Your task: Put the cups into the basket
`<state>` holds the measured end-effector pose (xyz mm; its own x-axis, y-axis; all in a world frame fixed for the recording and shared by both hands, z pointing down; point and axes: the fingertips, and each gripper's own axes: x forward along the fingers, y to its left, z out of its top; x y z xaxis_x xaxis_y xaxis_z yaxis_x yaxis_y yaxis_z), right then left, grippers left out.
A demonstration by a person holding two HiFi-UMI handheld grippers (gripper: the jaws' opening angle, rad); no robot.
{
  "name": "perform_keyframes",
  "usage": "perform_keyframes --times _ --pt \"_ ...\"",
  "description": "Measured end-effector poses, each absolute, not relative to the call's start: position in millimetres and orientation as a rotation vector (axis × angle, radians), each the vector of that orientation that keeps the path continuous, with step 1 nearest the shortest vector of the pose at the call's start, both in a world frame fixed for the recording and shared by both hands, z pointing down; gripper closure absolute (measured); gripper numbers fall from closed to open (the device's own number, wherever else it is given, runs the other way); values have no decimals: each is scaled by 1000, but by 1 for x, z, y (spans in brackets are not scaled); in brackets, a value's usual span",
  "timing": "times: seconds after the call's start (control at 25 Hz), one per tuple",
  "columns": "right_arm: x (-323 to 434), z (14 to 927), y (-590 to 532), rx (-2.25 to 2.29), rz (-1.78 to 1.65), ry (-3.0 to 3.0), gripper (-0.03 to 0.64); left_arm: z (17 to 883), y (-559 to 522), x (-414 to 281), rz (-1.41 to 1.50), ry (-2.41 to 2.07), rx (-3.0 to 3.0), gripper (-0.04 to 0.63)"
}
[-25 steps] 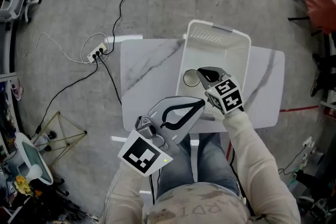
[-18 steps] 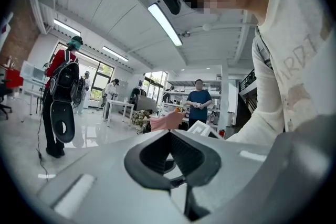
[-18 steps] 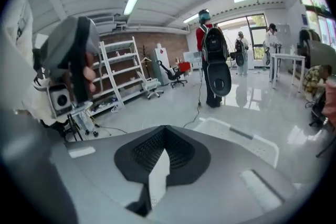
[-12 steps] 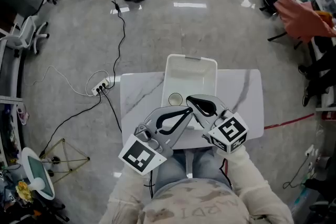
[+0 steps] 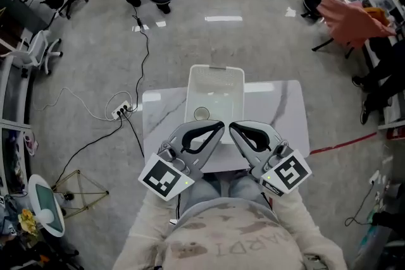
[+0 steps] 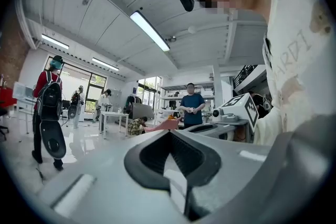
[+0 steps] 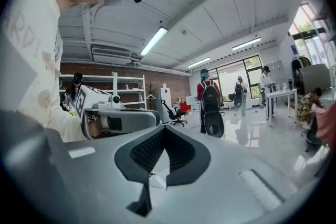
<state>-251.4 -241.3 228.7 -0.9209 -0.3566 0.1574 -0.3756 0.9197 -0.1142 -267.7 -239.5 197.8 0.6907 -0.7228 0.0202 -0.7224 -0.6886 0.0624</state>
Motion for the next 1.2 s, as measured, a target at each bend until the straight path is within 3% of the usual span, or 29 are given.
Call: perform_keyframes --times 1.2 --pt "-222 178 -202 521 79 -3093 592 164 -202 -231 -28 -1285 2868 595"
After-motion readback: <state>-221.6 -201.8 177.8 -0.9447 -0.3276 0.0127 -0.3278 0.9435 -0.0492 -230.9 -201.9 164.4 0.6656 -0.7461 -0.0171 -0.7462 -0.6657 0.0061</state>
